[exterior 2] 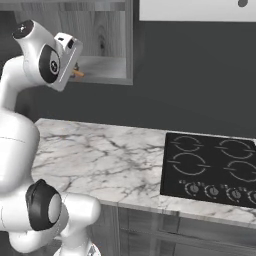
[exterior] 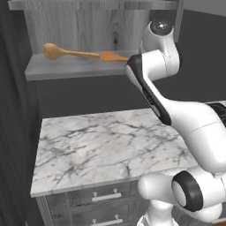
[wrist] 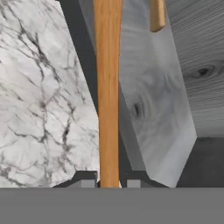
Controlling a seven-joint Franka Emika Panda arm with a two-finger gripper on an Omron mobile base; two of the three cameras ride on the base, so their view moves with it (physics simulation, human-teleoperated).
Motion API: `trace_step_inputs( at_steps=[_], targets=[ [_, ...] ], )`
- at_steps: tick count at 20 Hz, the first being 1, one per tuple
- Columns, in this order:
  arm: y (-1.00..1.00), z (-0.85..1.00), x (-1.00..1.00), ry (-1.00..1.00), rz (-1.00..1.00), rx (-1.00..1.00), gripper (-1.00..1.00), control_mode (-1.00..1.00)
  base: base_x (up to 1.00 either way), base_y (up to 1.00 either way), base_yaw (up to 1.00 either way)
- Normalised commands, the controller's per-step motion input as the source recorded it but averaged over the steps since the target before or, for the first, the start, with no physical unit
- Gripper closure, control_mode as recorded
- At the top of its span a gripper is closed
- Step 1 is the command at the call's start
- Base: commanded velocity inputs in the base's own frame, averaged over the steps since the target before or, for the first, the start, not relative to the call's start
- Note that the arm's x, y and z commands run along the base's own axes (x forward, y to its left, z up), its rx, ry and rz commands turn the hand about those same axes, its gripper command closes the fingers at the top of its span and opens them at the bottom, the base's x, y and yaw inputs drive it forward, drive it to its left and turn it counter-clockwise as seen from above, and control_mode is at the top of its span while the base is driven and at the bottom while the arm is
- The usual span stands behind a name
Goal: Organize the utensils by type. Pick up the wooden spoons from the counter and place them in the open cabinet. Then pick up the metallic utensils from the counter and place them in the open drawer.
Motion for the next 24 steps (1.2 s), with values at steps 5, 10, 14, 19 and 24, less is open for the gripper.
trace_step_inputs(
  at_steps=[5,10,14,19,24],
  targets=[
    [0.12,0.00,0.48,0.00,0.00,-0.06,1.00,-1.00,0.00,0.00,0.00],
    [0.02,0.00,0.55,0.00,0.00,-0.02,1.00,-1.00,0.00,0.00,0.00],
    [0.00,0.00,0.57,0.00,0.00,0.00,1.00,-1.00,0.00,0.00,0.00],
    [0.00,-0.01,0.44,0.00,0.00,0.00,1.00,-1.00,0.00,0.00,0.00],
    [0.00,-0.09,0.25,-0.03,0.00,0.00,1.00,-1.00,0.00,0.00,0.00]
  ],
)
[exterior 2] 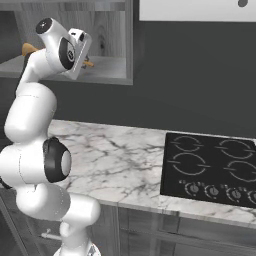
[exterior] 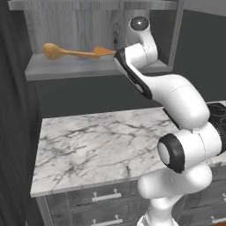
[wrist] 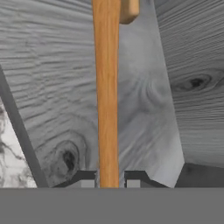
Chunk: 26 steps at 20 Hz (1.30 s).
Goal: Organize the utensils by type. Pick up the wooden spoons from the counter and place them in the open cabinet. Then pick up the metallic utensils from the counter and place them in the open drawer.
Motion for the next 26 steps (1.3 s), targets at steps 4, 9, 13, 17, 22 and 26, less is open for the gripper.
trace_step_inputs(
  at_steps=[4,9,13,17,22,26],
  targets=[
    [0.00,-0.01,0.13,-0.01,0.00,0.00,1.00,-1.00,0.00,0.00,0.00],
    [0.00,0.00,0.07,-0.01,0.00,0.00,1.00,-1.00,0.00,0.00,0.00],
    [0.00,-0.02,0.15,-0.01,0.00,0.00,1.00,-1.00,0.00,0.00,0.00],
    [0.00,0.00,0.41,0.00,0.00,0.00,1.00,-1.00,0.00,0.00,0.00],
    [0.00,0.00,0.46,0.00,0.00,0.00,1.00,-1.00,0.00,0.00,0.00],
    [0.00,0.00,0.28,0.00,0.00,0.00,-1.00,-1.00,0.00,0.00,0.00]
  ],
)
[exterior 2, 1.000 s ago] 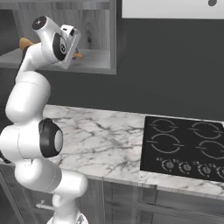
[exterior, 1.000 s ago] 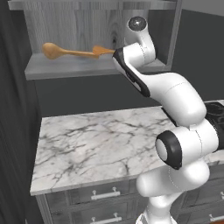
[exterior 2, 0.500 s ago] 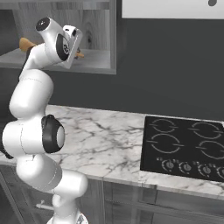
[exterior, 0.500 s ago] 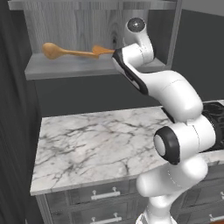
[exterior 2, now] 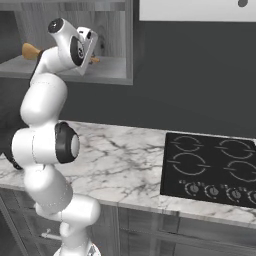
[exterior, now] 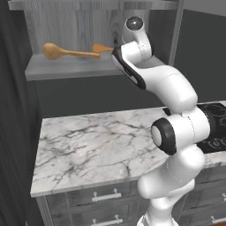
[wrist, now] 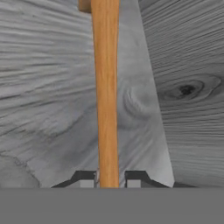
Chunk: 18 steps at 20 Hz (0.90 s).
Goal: Organize the utensils by type. Pick up the wooden spoons from the counter and place them in the open cabinet. Then pick up the metallic utensils from the counter and place them in the open drawer.
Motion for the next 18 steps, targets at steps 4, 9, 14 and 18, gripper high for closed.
trace_step_inputs(
  at_steps=[4,9,14,18],
  targets=[
    [0.00,0.00,0.08,0.00,0.00,0.00,-1.00,-1.00,0.00,0.00,0.00],
    [0.00,0.00,0.03,0.00,0.00,0.00,-1.00,-1.00,0.00,0.00,0.00],
    [0.00,0.00,-0.10,0.00,0.00,0.00,-1.00,-1.00,0.00,0.00,0.00],
    [0.00,0.00,-0.56,0.00,0.00,0.00,-1.00,-1.00,0.00,0.00,0.00]
  ],
)
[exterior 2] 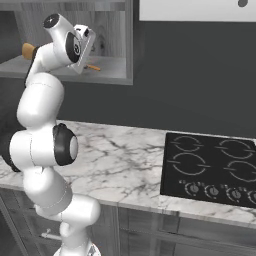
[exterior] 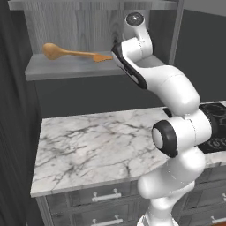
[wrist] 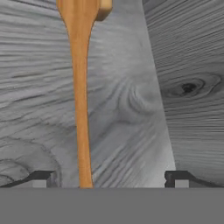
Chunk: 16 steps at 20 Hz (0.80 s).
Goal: Organize the utensils by type. Pick up the wooden spoons from the counter and place them in the open cabinet. Then pick up the metallic utensils from the counter and place them in the open drawer.
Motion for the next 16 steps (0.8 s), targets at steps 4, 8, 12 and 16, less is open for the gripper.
trace_step_inputs(
  at_steps=[4,8,12,16],
  targets=[
    [0.00,0.00,-0.72,0.00,0.00,0.03,-1.00,-1.00,0.00,0.00,0.00],
    [0.00,0.00,-0.90,0.00,0.00,0.05,-1.00,-1.00,0.00,0.00,0.00],
    [0.00,-0.05,-0.96,-0.04,0.00,0.06,-1.00,-1.00,0.00,0.00,0.00],
    [0.00,-0.08,-1.00,-0.11,0.00,0.04,-1.00,-1.00,0.00,0.00,0.00]
  ],
)
